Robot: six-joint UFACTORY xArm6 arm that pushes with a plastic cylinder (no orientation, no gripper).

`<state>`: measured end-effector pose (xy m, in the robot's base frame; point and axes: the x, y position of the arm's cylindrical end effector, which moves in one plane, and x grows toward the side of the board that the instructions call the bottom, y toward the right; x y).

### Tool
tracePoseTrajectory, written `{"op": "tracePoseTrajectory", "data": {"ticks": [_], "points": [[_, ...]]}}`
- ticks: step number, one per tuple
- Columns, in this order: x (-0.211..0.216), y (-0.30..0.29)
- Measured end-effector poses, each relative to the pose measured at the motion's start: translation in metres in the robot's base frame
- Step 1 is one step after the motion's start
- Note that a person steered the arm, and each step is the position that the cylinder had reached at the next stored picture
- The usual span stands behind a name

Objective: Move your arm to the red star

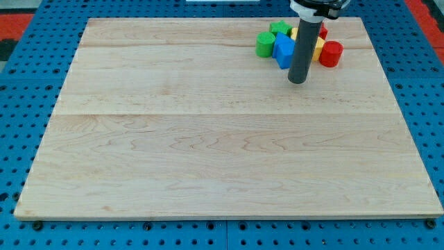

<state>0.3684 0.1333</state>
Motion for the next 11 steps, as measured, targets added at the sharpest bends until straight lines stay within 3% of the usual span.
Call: {"op": "tracePoseTrajectory", "data": {"ticks": [1,2,4,6,7,10,11], "points": [[0.004,0.017],[0.036,0.058],[0.039,0.21],[-0.028,0.186],[-0.053,0.203],[-0.077,0.117],[-0.107,0.104]]}}
